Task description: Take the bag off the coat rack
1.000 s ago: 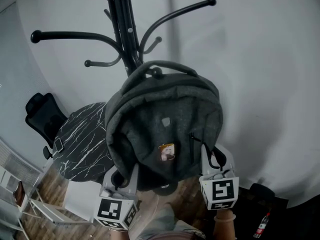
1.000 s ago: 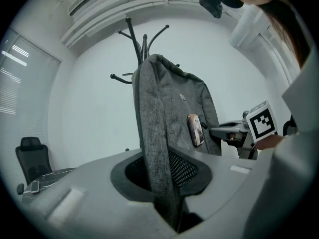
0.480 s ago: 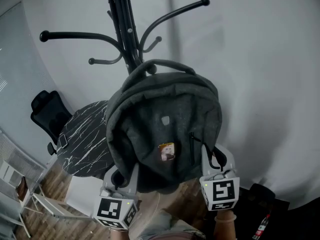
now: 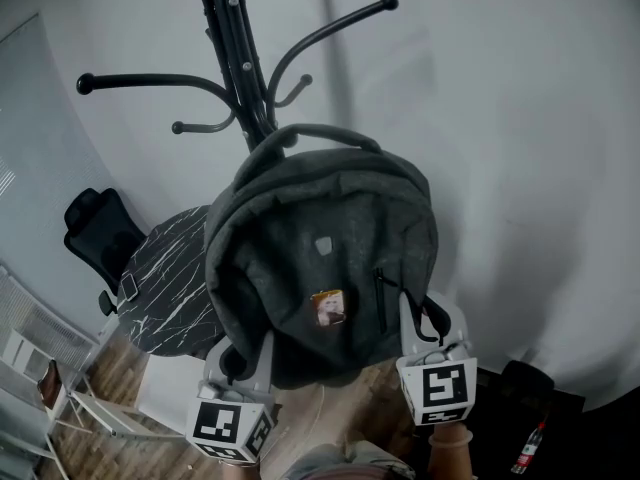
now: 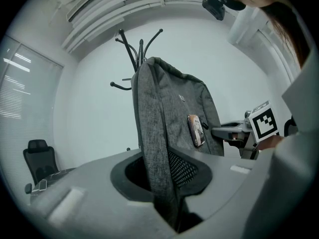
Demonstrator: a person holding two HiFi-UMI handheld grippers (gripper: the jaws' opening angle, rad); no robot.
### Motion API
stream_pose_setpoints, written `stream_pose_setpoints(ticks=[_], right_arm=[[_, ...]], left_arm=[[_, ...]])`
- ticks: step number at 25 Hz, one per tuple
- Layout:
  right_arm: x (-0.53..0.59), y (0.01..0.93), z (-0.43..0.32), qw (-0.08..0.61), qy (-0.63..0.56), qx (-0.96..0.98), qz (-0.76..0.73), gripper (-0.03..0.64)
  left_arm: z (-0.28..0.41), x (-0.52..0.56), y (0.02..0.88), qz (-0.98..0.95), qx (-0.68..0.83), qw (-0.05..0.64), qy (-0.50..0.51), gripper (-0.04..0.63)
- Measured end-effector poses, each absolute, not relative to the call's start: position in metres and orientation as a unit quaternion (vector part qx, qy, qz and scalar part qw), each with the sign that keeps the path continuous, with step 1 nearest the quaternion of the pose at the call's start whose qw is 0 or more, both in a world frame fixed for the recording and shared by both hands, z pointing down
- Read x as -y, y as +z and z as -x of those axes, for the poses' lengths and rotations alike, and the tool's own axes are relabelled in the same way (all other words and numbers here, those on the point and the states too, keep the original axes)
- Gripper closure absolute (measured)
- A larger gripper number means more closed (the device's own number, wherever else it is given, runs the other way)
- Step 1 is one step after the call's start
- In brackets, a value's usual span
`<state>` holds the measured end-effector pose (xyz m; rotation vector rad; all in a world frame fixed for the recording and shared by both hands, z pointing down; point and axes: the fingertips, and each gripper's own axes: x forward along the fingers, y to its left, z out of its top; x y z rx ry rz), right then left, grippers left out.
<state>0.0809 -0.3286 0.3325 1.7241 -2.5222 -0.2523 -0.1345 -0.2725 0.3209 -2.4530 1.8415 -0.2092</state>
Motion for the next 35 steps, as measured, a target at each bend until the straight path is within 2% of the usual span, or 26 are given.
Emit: stream_pose_setpoints(ticks=[12, 35], right_arm=[[0.318, 0.329, -0.08, 0.04, -0.082, 0.814, -0.574, 0.569], [0.222, 0.318, -0.068, 0.052, -0.096, 0.799, -0.591, 0.571]], left_arm=[[0.135, 0.269, 0.316, 0.804, -0.59, 0.031, -0.069, 0.509], [0.151, 0.188, 0.309, 0.811, -0.582, 0.031, -0.047, 0.509]])
